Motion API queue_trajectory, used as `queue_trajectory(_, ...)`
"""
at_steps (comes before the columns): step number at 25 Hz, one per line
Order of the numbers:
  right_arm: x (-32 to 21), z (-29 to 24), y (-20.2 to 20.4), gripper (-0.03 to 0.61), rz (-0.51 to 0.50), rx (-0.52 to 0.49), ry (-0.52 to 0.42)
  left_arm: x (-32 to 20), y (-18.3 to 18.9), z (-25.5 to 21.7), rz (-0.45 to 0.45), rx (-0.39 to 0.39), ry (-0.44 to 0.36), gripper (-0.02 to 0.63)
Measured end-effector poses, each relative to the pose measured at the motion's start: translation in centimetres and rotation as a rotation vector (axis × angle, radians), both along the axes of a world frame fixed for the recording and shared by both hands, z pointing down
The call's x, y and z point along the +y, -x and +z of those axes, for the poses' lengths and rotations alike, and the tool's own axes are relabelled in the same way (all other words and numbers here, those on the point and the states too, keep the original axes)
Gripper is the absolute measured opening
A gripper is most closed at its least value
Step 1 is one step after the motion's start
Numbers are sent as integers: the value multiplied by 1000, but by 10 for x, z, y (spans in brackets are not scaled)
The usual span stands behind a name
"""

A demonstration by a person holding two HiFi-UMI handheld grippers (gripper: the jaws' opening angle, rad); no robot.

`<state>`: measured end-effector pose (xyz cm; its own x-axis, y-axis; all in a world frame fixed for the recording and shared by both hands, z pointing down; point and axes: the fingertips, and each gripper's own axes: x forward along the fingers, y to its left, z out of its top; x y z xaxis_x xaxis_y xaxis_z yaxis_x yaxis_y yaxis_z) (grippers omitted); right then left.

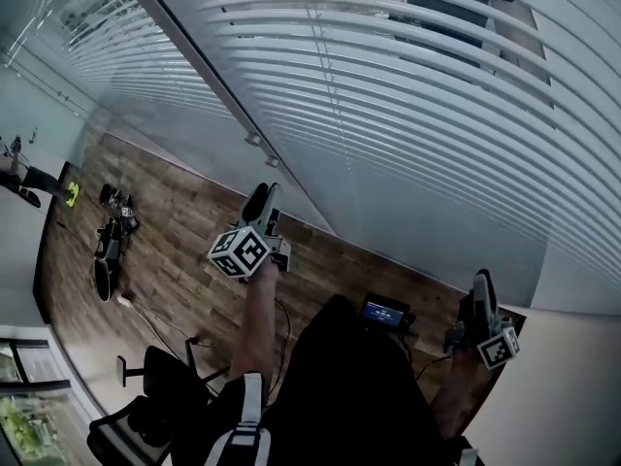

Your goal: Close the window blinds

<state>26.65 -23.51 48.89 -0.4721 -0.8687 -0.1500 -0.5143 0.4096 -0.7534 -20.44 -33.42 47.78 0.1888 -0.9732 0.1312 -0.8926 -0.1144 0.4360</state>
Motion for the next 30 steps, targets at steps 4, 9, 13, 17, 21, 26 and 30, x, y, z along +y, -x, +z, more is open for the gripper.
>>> queue_trajectory(4,-11,17,-4,74,-15,-3,-40,-9,7,17,-29,-50,-4,170)
queue_trajectory(9,-14,4,6,74,4,-12,-76,-24,16,20,-32,-77,3,170)
queue_trajectory(13,-12,-18,15,74,13,19,-88,-34,17,14,-15,-77,9,170)
queue_trajectory(17,-9,-32,28,74,23,12,-83,-40,12,22,16,-68,29,170)
queue_trajectory(21,-14,-32,55,74,11,16,-75,-49,15,33,47,-58,31,172)
queue_trajectory(26,-14,-38,65,74,11,48,-68,-52,9,26,67,-117,18,147)
queue_trajectory(30,-13,-52,61,74,28,56,-58,-51,4,15,74,-196,19,135)
